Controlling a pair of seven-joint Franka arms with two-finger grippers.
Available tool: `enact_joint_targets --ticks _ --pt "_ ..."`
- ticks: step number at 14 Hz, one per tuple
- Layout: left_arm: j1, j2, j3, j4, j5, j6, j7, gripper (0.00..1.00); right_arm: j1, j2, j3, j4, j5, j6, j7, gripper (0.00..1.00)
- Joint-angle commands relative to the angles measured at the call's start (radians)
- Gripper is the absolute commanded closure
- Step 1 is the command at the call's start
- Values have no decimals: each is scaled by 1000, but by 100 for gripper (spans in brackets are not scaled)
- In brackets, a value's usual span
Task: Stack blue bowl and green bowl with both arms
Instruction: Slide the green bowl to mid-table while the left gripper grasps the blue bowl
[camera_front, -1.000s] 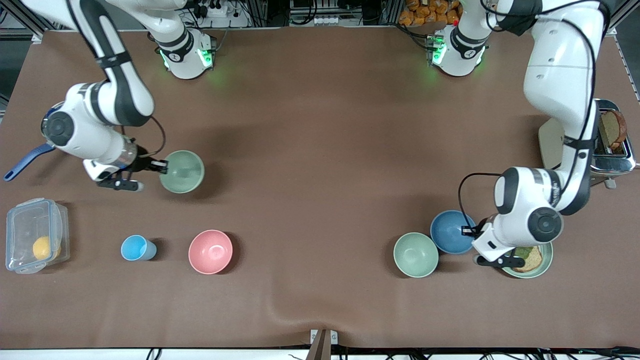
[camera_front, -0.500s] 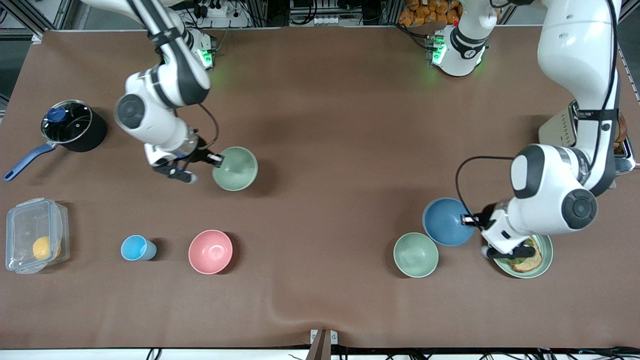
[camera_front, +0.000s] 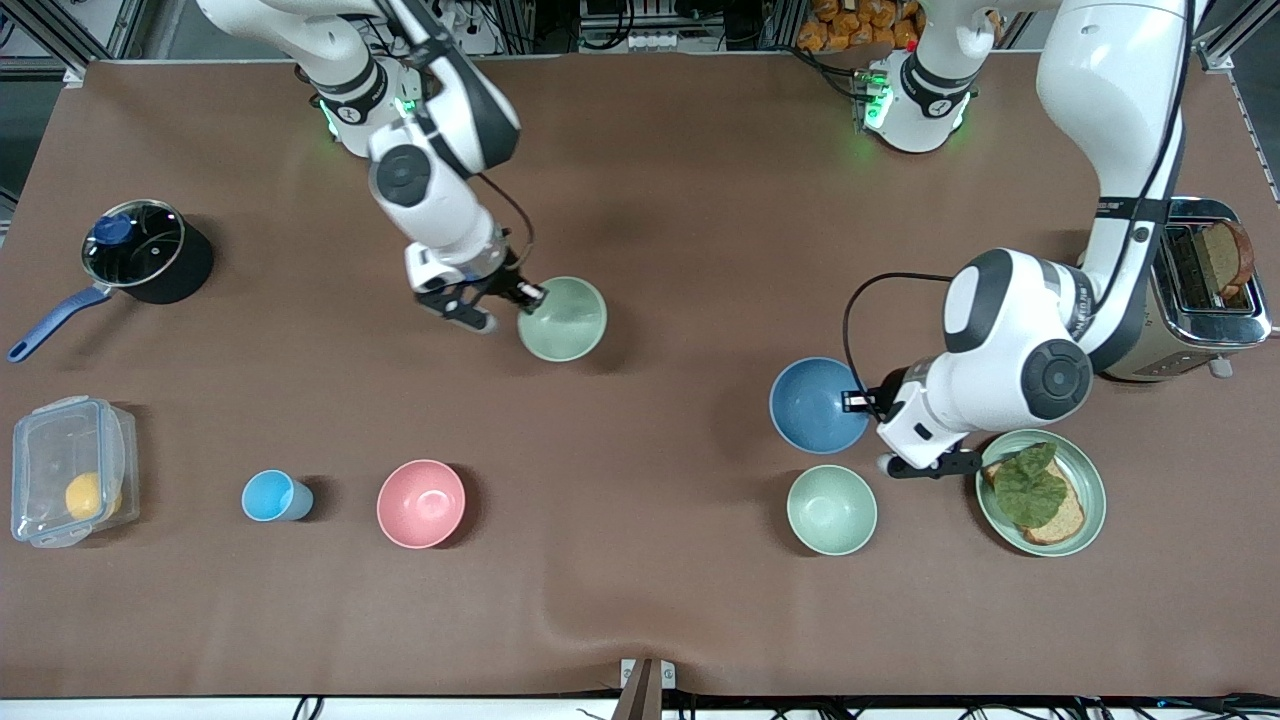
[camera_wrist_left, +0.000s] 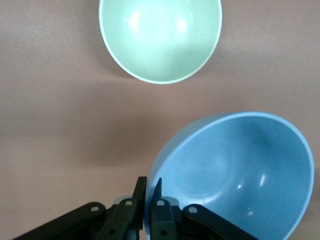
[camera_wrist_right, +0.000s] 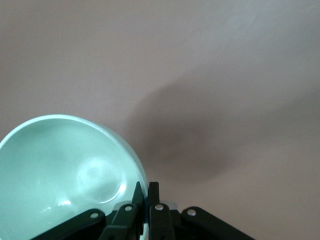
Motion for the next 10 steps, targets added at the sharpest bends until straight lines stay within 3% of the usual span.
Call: enact_joint_targets --ticks 1,6,9,10 --pt "5 -36 1 -47 -17 4 -9 100 49 40 -11 -9 13 83 52 100" --pt "34 -36 9 -39 -7 0 -41 100 104 94 -13 -65 13 232 66 100" --pt "26 -43 1 -35 -5 -2 -164 100 130 101 -11 -68 13 238 122 100" --pt "17 -48 -1 -41 -7 -20 -221 100 146 105 -13 -66 13 240 138 93"
